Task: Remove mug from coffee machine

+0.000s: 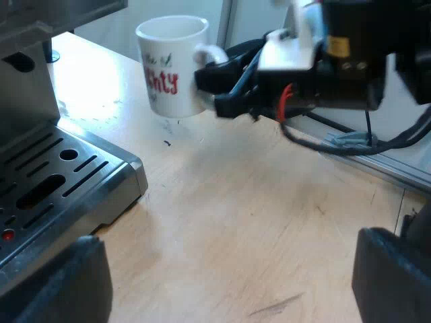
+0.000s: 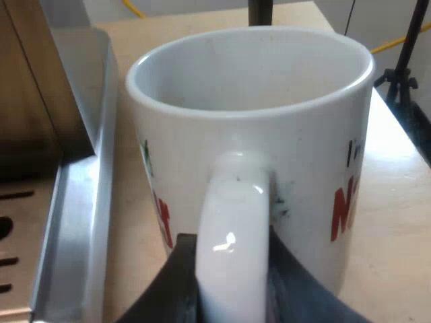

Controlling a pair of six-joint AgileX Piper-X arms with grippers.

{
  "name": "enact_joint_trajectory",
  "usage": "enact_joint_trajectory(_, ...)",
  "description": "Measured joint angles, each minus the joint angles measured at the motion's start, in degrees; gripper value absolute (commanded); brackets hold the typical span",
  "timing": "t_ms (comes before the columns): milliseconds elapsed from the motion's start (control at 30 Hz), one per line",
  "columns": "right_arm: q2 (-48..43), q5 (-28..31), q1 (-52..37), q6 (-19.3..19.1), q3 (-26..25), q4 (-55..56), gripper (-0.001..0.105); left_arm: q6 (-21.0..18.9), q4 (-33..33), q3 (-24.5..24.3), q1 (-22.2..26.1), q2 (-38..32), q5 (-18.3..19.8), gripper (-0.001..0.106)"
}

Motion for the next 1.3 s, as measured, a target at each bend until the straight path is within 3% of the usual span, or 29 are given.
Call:
enact_joint_trajectory(100, 4.1, 0.0, 0.0, -2.0, 0.0, -3.3, 0.000, 0.0, 0.0, 0.0, 0.0, 0.0, 0.0, 0.079)
enact_joint_trajectory(333, 11.2, -0.5, -1.5, -2.4, 0.0, -14.2, 0.000, 0.0, 0.0, 0.0, 0.0, 0.0, 0.0, 0.079)
enact_joint_trajectory(700, 20.4, -10.1, -9.1, -2.9, -0.1, -23.6, 0.000, 0.0, 0.9, 0.0, 0.0, 0.0, 0.0, 0.079)
enact_joint_trajectory(1133, 30.2, -10.3, -9.2, -4.6, -0.1, -37.1, 0.000, 0.0, 1.5, 0.0, 0.0, 0.0, 0.0, 0.079)
enact_joint_trajectory(1300, 30.5, -10.3, -9.2, -5.0, 2.5, -39.5, 0.000, 0.0, 1.5, 0.0, 0.0, 0.0, 0.0, 0.079)
